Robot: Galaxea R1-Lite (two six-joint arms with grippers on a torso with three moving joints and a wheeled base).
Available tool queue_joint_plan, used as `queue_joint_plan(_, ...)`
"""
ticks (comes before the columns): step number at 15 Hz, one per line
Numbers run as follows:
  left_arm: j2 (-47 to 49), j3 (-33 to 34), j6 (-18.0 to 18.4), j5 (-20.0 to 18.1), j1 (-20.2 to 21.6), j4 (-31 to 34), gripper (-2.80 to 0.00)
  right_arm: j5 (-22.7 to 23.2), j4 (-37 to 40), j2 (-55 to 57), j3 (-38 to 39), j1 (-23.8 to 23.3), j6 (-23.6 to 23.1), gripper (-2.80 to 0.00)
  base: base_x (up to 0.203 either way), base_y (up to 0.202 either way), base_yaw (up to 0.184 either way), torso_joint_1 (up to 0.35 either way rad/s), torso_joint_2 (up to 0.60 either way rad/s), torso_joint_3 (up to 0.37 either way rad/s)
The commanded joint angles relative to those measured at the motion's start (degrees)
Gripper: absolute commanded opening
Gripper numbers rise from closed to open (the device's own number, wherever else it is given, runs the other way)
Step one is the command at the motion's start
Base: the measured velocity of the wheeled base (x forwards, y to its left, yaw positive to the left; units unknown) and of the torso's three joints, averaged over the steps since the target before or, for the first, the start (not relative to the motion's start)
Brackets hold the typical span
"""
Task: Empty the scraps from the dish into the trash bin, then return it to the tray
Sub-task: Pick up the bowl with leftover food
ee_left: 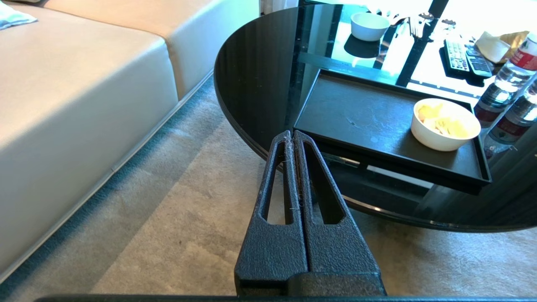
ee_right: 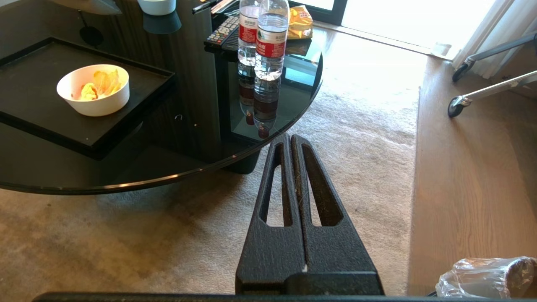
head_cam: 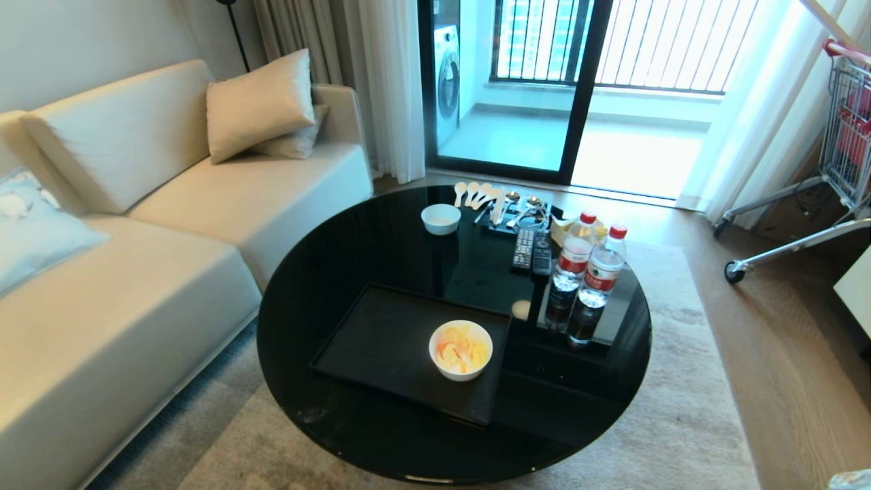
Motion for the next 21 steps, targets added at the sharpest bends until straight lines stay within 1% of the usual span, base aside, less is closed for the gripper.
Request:
queue_joint_plan(1, -0.02, 0.0, -0.01, 0.05, 0.0, -0.04, -2.8, 0.09, -0.01, 0.0, 0.0, 0.02, 0.13, -2.8, 0.0, 0.0, 0.0, 0.0, 0.0, 0.0)
queue_joint_plan(10, -0.02, 0.0, -0.01, 0.05, 0.0, -0.04, -2.8, 0.18, -0.01, 0.0, 0.0, 0.02, -0.07, -2.8, 0.0, 0.0, 0.0, 0.0, 0.0, 0.0)
queue_joint_plan(14, -0.02, 0.0, -0.01, 0.05, 0.0, -0.04, -2.8, 0.18, -0.01, 0.0, 0.0, 0.02, -1.37, -2.8, 0.0, 0.0, 0.0, 0.0, 0.0, 0.0)
queue_joint_plan(16, -0.02, 0.0, -0.01, 0.05, 0.0, -0.04, -2.8, 0.0, -0.01, 0.0, 0.0, 0.02, -1.28, -2.8, 0.0, 0.0, 0.0, 0.0, 0.0, 0.0)
queue_joint_plan(18, -0.02, 0.0, -0.01, 0.05, 0.0, -0.04, -2.8, 0.09, -0.01, 0.0, 0.0, 0.02, -0.35, -2.8, 0.0, 0.0, 0.0, 0.0, 0.0, 0.0)
queue_joint_plan(20, -0.02, 0.0, -0.01, 0.05, 0.0, -0.04, -2.8, -0.04, -0.17, 0.0, 0.0, 0.02, 2.66, -2.8, 0.0, 0.0, 0.0, 0.0, 0.0, 0.0)
queue_joint_plan(21, -0.02, 0.0, -0.01, 0.05, 0.0, -0.04, -2.8, -0.08, -0.19, 0.0, 0.0, 0.02, 3.39, -2.8, 0.0, 0.0, 0.0, 0.0, 0.0, 0.0)
